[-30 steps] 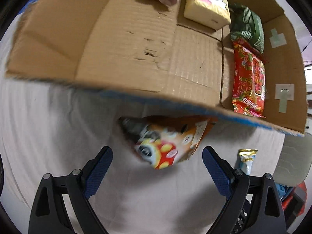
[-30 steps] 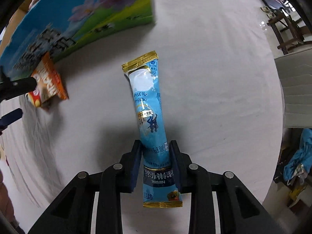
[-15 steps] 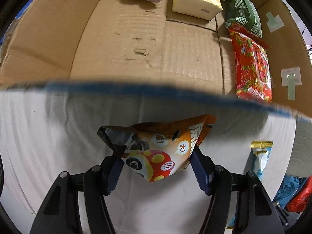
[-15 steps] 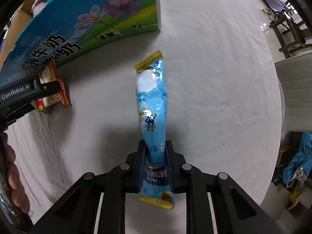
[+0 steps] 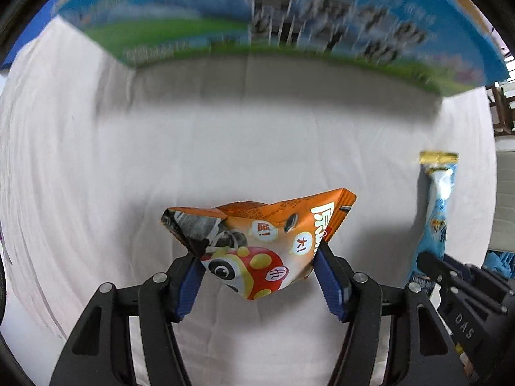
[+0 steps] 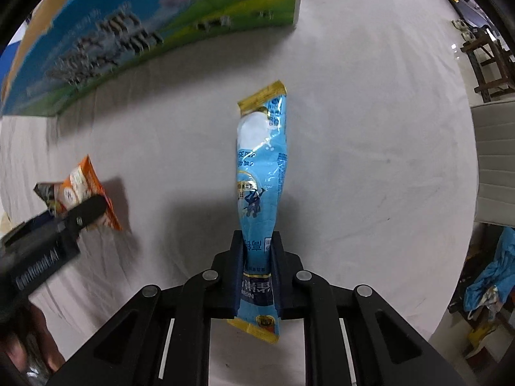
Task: Organize soft objects
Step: 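Release panda bag into box with left gripper while right releases blue stick snack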
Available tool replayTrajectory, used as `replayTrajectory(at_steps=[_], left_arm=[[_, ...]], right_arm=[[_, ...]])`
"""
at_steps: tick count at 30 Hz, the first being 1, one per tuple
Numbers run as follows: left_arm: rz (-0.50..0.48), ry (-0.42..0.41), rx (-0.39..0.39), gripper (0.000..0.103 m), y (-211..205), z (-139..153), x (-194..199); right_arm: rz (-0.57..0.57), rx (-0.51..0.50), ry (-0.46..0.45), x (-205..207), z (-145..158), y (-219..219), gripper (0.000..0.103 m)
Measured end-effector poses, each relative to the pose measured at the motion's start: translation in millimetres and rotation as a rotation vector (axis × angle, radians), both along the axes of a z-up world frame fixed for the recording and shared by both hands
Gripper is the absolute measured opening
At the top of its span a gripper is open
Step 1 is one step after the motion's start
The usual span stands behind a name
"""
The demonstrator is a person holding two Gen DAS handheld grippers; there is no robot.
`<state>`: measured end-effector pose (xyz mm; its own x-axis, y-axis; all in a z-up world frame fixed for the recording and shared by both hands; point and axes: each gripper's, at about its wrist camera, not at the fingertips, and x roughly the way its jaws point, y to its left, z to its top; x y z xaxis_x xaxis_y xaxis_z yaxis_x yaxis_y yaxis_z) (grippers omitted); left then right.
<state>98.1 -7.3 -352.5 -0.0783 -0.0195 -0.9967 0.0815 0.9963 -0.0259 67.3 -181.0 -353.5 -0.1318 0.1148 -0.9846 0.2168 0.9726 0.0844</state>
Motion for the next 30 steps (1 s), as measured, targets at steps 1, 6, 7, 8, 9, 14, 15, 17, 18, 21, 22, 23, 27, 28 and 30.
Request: replayTrajectory(at_steps=[1,6,7,8,9,14,15,17,18,21,22,23,27,28,30], left_arm=[[0.008,0.001,-0.005,0.062,1,-2,-2],[-0.004,-0.007,0.004,0.062,-8,-1,3],[-0.004,-0.007,0.005,0.062,-9,-1,3],[-0.004,-0.007,0.005,0.062,-7,1,7],[-0.002,-0.008,0.005,0.062,-11,0,7],[0.004,-0.010,0.003,0.062,-4,3,10],[0.004,-0.011,0.003,0.062,-4,4,9],[0.007,-0.011,0.002,0.061,-3,3,8],[0.008,-0.013,0.000,0.061,-3,4,7],[0.009,-0.022,-0.015,0.061,-1,14,7],[0.007,-0.029,-0.022,0.061,-1,20,6],[0.004,-0.038,-0.030,0.061,-1,27,6],[-0.003,-0.088,-0.069,0.061,0,62,6],[-0.005,-0.102,-0.080,0.061,1,72,7],[-0.006,-0.143,-0.103,0.061,3,98,9]], right_arm=[[0.002,0.002,0.015,0,-4,2,0.017],[0.032,-0.025,0.049,1,-12,10,0.023],[0.039,-0.030,0.052,1,-15,13,0.028],[0.046,-0.039,0.056,1,-16,15,0.030],[0.053,-0.049,0.063,2,-18,16,0.030],[0.061,-0.084,0.044,1,-13,24,0.024],[0.065,-0.088,0.041,2,-12,28,0.022],[0.063,-0.080,0.041,1,-9,33,0.017],[0.063,-0.076,0.042,1,-7,34,0.016],[0.062,-0.065,0.033,0,3,31,0.015],[0.062,-0.057,0.025,-1,8,31,0.015],[0.064,-0.046,0.016,-1,15,28,0.015],[0.068,-0.006,-0.040,0,55,29,0.015],[0.067,0.009,-0.059,0,67,30,0.015],[0.077,0.031,-0.106,2,95,33,0.015]])
